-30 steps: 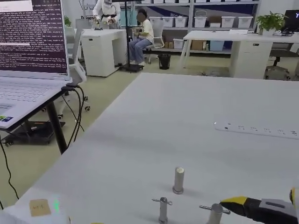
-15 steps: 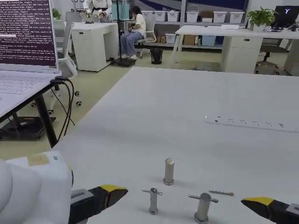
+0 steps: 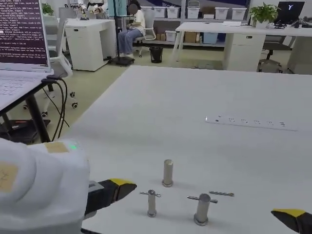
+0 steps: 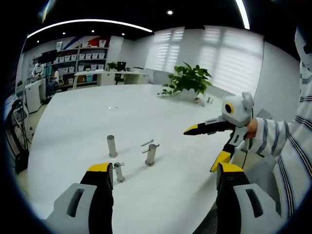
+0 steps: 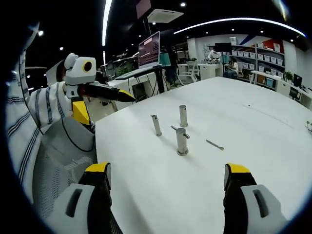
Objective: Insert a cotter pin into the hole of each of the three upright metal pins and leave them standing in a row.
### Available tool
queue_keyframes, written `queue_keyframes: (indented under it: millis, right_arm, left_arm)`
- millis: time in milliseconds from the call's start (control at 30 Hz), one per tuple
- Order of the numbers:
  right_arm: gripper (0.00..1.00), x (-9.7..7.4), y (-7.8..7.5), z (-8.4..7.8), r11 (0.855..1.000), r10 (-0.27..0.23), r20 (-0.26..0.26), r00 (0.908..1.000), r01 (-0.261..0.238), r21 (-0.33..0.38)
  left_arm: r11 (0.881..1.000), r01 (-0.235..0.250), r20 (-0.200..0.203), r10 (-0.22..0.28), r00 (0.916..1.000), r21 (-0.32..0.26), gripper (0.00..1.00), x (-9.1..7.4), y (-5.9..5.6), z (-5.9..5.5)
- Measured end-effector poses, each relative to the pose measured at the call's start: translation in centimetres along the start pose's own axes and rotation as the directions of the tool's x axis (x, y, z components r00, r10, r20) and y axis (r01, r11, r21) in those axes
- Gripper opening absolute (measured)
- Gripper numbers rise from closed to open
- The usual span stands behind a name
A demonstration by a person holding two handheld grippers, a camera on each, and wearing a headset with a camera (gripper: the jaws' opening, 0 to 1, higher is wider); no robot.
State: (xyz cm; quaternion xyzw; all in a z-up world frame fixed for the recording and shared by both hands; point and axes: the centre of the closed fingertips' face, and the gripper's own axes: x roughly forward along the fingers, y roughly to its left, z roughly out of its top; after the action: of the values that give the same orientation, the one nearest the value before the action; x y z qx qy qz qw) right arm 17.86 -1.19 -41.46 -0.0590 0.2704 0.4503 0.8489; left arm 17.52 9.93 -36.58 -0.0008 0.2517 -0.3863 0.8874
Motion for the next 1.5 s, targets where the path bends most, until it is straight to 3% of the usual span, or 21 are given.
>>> queue_keyframes:
  millis: [100, 300, 600, 700, 800, 1033, 1200, 1500]
  right_arm:
    - [0.97, -0.5, 0.3, 0.1, 0.999, -0.011, 0.027, 0.9996, 0.009, 0.046]
    - [0.98, -1.6, -0.3, -0.8, 0.996, -0.050, 0.011, 0.9987, 0.049, 0.072]
    - [0.98, -2.9, -0.6, -0.4, 0.991, -0.081, 0.030, 0.9962, 0.078, 0.109]
    - [0.98, -3.3, -0.8, -0.4, 0.989, -0.099, 0.030, 0.9946, 0.095, 0.116]
    - [0.98, -3.7, -1.1, -0.4, 0.986, -0.117, 0.035, 0.9926, 0.112, 0.124]
    - [0.98, -4.6, -1.6, -0.1, 0.980, -0.139, 0.064, 0.9882, 0.128, 0.152]
    - [0.98, -5.0, -2.1, 0.0, 0.975, -0.165, 0.077, 0.9832, 0.152, 0.159]
    - [0.96, -5.3, -2.4, -0.2, 0.972, -0.180, 0.075, 0.9808, 0.165, 0.169]
  left_arm:
    - [1.000, -0.005, -0.013, 0.006, 0.9999, 0.025, 0.86, 0.4, 0.3, 0.3]
    - [0.997, 0.000, -0.020, 0.001, 0.9998, 0.072, 0.84, 1.4, 0.9, 1.4]
    - [0.990, 0.004, -0.033, 0.000, 0.9995, 0.140, 0.81, 3.3, 2.6, 3.8]
    - [0.979, -0.011, -0.052, 0.022, 0.9984, 0.204, 0.79, 3.9, 3.5, 4.6]
    - [0.973, -0.011, -0.071, 0.028, 0.9971, 0.230, 0.78, 4.6, 4.1, 4.9]
    - [0.962, 0.021, -0.129, 0.015, 0.9916, 0.273, 0.74, 6.3, 5.3, 4.7]
    - [0.941, 0.039, -0.197, 0.029, 0.9800, 0.336, 0.68, 7.5, 6.9, 3.9]
    - [0.946, 0.042, -0.256, 0.045, 0.9657, 0.323, 0.58, 9.4, 9.4, 3.1]
